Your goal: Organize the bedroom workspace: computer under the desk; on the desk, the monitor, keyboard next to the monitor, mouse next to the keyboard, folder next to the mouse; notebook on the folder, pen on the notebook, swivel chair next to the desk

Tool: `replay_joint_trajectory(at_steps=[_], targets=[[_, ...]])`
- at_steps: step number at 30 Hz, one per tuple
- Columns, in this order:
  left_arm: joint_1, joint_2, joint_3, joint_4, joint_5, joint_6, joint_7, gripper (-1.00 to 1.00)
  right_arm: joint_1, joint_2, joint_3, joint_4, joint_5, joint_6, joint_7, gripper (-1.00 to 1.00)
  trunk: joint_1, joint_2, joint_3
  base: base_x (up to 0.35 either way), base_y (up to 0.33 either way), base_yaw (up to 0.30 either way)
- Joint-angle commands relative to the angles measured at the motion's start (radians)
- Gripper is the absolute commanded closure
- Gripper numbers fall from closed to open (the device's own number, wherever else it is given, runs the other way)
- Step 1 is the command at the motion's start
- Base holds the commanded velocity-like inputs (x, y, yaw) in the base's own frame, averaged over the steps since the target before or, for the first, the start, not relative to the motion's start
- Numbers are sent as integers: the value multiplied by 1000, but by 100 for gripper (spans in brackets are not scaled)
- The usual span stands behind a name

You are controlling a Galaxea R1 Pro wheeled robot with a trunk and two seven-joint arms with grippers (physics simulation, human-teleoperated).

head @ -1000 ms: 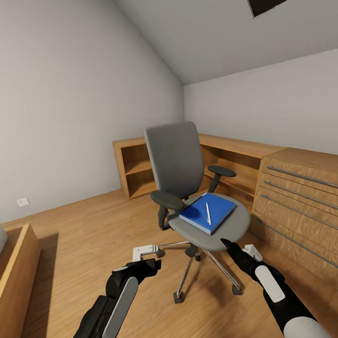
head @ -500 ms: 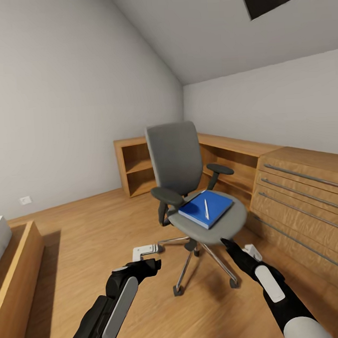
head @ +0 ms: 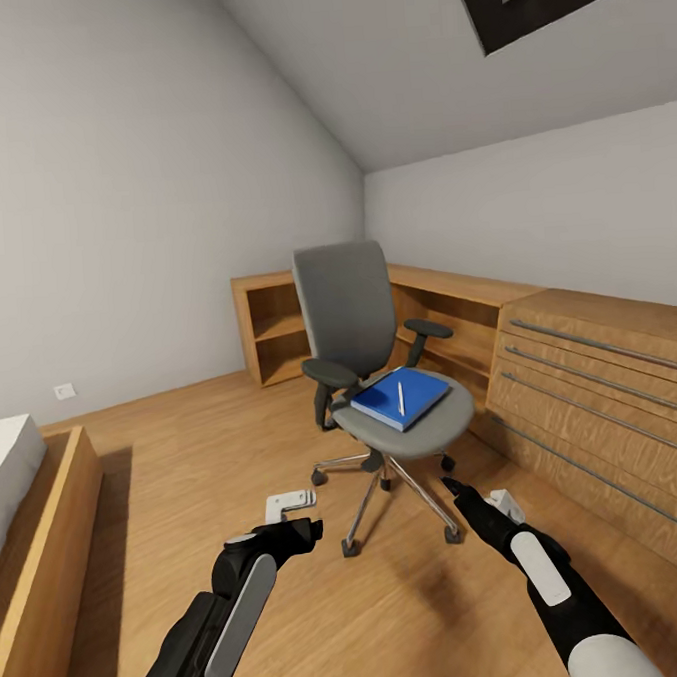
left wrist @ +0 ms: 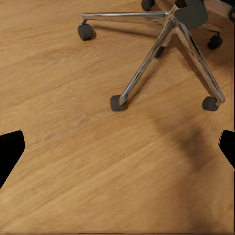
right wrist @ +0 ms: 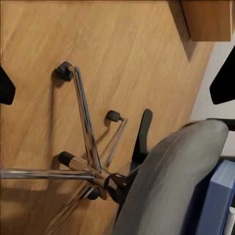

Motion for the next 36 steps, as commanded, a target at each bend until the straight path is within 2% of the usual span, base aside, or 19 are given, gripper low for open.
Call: replay_joint_trajectory(at_steps=[1, 12, 23, 28, 36], targets=[[-1, 0, -1, -1, 11, 2, 9, -100, 0, 0, -3, 0, -4, 6, 3, -100, -1, 0, -1, -156, -70, 0], [-1, 3, -1, 1, 11, 0, 1, -100, 0, 0, -3, 2, -4, -34, 2, -100, -1, 0, -1, -52, -23, 0], [-1, 5, -2, 6, 12, -1, 0, -100, 3, -2, -3, 17, 10, -58, -2, -100, -43, 77, 33, -4, -2, 0], [-1, 5, -3, 27, 12, -1, 0, -100, 7, -7, -3, 88, 70, -120, -2, -100, -62, 112, 49, 0, 0, 0], [-1, 6, -19, 112, 14, -13, 0, -100, 10, -8, -2, 259, 220, -283, 0, -100, -93, 168, 74, 0, 0, 0]])
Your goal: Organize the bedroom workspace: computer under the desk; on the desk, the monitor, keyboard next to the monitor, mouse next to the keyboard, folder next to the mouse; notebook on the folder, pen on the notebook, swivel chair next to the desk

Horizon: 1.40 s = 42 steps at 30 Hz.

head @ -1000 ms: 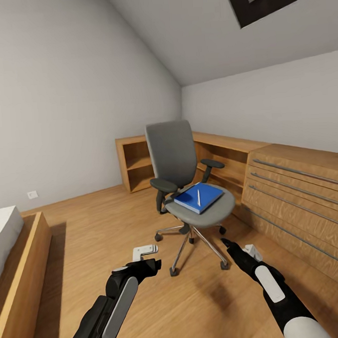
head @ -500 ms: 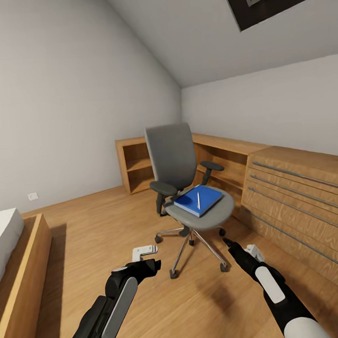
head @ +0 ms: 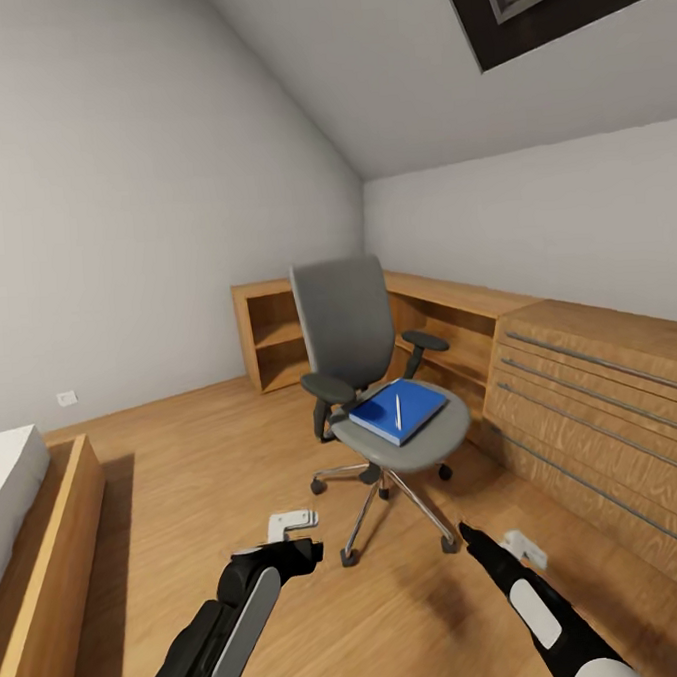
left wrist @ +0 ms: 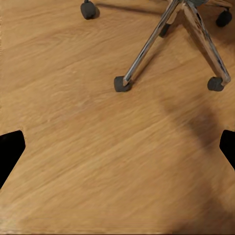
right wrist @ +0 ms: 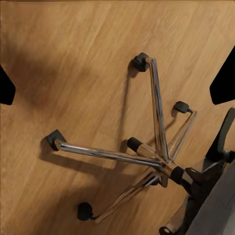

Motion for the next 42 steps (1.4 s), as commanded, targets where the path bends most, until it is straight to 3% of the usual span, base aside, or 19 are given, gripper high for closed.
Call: replay_joint_trajectory(at_steps=[1, 6, 9, 10, 15, 22, 35, 39, 42], targets=[[-1, 1, -4, 23, 10, -4, 9, -100, 0, 1, -4, 23, 11, -20, 6, -100, -4, 7, 2, 0, 0, 0], [-1, 7, -12, 165, 8, -83, 6, -100, 0, 6, -4, 149, 92, -143, 7, -100, -23, 42, 18, -22, -2, 0], [-1, 10, -27, 243, 8, -166, 4, -100, 0, 11, -3, 227, 130, -229, 7, -100, -35, 63, 27, -162, -87, 0], [-1, 12, -46, 284, 7, -220, 3, -100, 0, 15, -2, 276, 153, -290, 7, -100, -39, 70, 30, -204, -157, 0], [-1, 20, -83, 348, 8, -309, 4, -100, 0, 38, -2, 376, 212, -444, 6, -100, -58, 105, 46, -228, -205, 0], [-1, 31, -100, 384, 10, -348, 6, -100, 1, 58, -4, 496, 269, -614, 2, -100, -85, 154, 68, -247, -250, 0], [-1, 34, -103, 436, 12, -361, 9, -100, 59, 57, -4, 539, 288, -689, 0, -100, -135, 245, 111, -246, -260, -32], [-1, 46, -103, 491, 18, -377, 8, -100, 63, 60, -3, 540, 302, -692, 1, -100, -150, 273, 125, -65, -65, -195], [-1, 47, -105, 563, 18, -428, 7, -100, 64, 63, -3, 541, 309, -693, 1, -100, -161, 294, 135, -29, -30, -115]])
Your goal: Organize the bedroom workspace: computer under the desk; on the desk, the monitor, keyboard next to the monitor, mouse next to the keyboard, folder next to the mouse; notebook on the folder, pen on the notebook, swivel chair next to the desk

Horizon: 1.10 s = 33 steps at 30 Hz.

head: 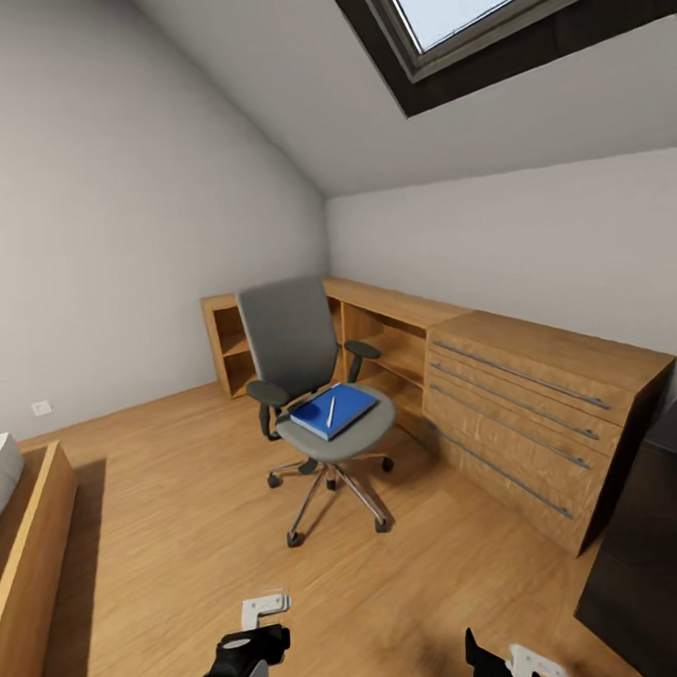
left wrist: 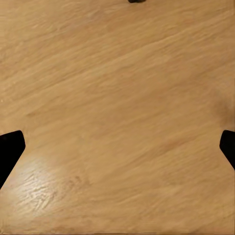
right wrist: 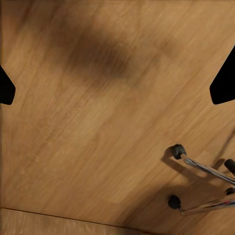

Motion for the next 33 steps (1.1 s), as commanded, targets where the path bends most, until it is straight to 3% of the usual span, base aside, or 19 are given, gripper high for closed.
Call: replay_joint_trajectory(at_steps=[1, 3, 4, 5, 9, 11, 14, 25, 33], targets=[[-1, 1, -6, 28, 8, -24, 8, -100, -1, 1, -8, 2, 0, -4, 7, -100, -4, 7, 2, -18, -19, -72], [-1, 1, -7, 124, 8, -119, 7, -100, -1, 4, -8, 2, 10, -5, 7, -100, -12, 21, 9, -12, -12, -48], [-1, 1, -7, 124, 8, -119, 7, -100, -1, 4, -8, 2, 10, -5, 7, -100, -16, 28, 12, -9, -10, -37], [-1, 1, -8, 191, 8, -186, 6, -100, -1, 7, -8, 3, 19, -6, 6, -100, -19, 35, 15, -6, -6, -24], [-1, 1, -9, 344, 6, -317, -4, -100, 0, 18, -8, 3, 39, -13, 5, -100, -35, 63, 28, -3, -3, -14], [-1, 1, -9, 383, 5, -348, -10, -100, 0, 21, -8, 3, 46, -15, 5, -100, -42, 77, 34, -1, -1, -6], [-1, 0, -10, 429, 5, -383, -21, -100, 0, 25, -8, 3, 55, -17, 4, -100, -54, 98, 44, -1, -1, -3], [-1, -30, -8, 476, 8, -401, -26, -100, 1, 26, -9, 3, 60, -18, 4, -100, -96, 175, 78, 0, 0, 0], [-1, -34, 0, 485, 11, -403, -26, -100, 5, 34, -8, 5, 110, -18, 4, -100, -127, 231, 103, 0, 0, -203]])
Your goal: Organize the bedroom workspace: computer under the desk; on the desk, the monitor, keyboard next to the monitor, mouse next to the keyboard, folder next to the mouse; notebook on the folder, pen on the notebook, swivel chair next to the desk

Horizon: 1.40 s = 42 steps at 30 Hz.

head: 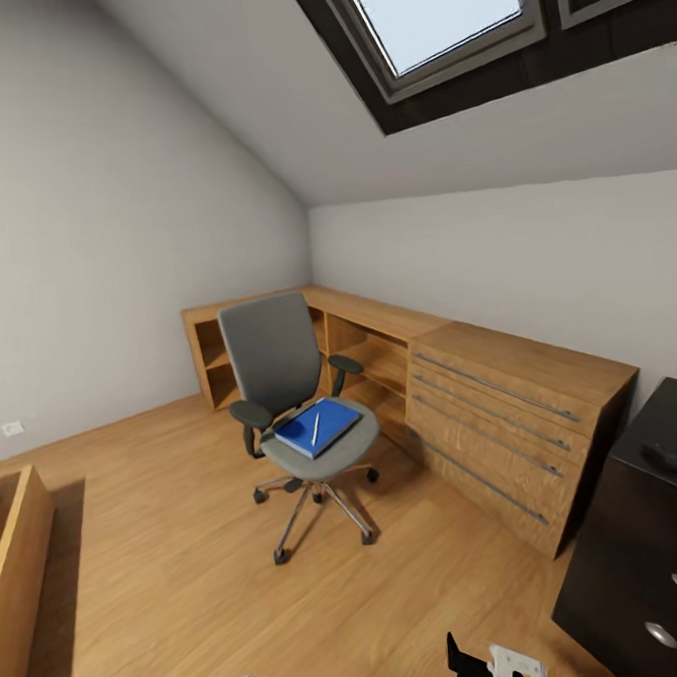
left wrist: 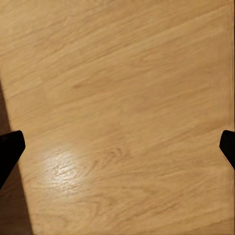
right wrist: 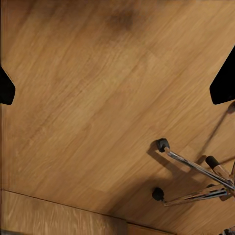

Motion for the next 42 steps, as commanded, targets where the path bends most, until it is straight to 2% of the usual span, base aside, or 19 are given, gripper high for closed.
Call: replay_joint_trajectory(at_steps=[1, 8, 24, 42], targets=[[0, 0, -9, 0, 11, -4, 4, -100, -1, 0, -5, 2, -3, -4, 7, -100, -4, 7, 2, 0, 0, -249], [0, 0, -8, 7, 11, -5, 4, -100, 0, 5, -4, 3, 7, -3, 7, -100, -31, 56, 23, 0, 0, -175], [0, 0, -10, 26, 11, -5, 4, -100, 1, 6, -4, 4, 8, 2, 7, -100, -92, 168, 73, 0, 0, -30], [0, -2, -10, 26, 11, -6, 4, -100, 1, 6, -4, 3, 10, 2, 7, -100, -161, 294, 130, 0, 0, -250]])
